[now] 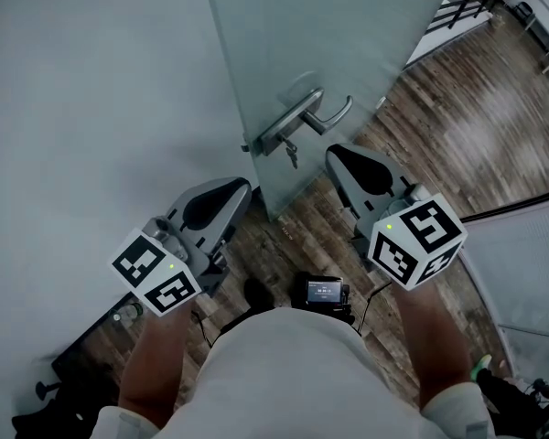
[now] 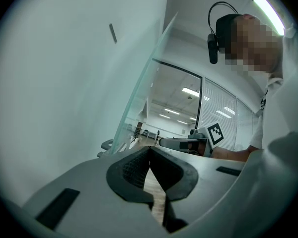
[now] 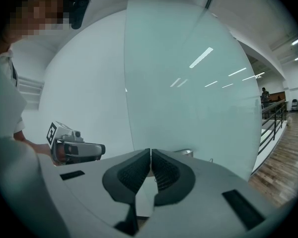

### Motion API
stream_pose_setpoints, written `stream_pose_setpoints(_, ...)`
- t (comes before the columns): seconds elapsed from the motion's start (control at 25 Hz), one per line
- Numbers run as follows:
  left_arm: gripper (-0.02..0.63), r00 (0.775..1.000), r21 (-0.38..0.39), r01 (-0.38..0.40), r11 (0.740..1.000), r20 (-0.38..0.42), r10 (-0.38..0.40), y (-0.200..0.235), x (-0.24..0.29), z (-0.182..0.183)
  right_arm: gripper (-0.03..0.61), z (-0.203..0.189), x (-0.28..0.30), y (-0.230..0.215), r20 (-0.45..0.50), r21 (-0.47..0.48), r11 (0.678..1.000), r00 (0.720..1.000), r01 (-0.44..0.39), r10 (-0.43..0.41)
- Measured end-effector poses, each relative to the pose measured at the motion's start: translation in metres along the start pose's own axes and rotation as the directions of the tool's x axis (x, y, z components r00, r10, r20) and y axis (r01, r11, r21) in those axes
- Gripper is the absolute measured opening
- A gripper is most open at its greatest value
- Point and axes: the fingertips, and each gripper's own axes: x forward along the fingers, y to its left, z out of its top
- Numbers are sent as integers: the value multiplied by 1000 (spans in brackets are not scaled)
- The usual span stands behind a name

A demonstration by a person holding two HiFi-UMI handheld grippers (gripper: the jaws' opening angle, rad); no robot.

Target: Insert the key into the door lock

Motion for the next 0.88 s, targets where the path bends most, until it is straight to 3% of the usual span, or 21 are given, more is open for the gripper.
stream_pose_setpoints(0.88, 15, 999, -26, -31, 999, 8, 31, -9, -28, -2, 20, -5, -30, 12, 28, 52, 999, 1000, 11, -12)
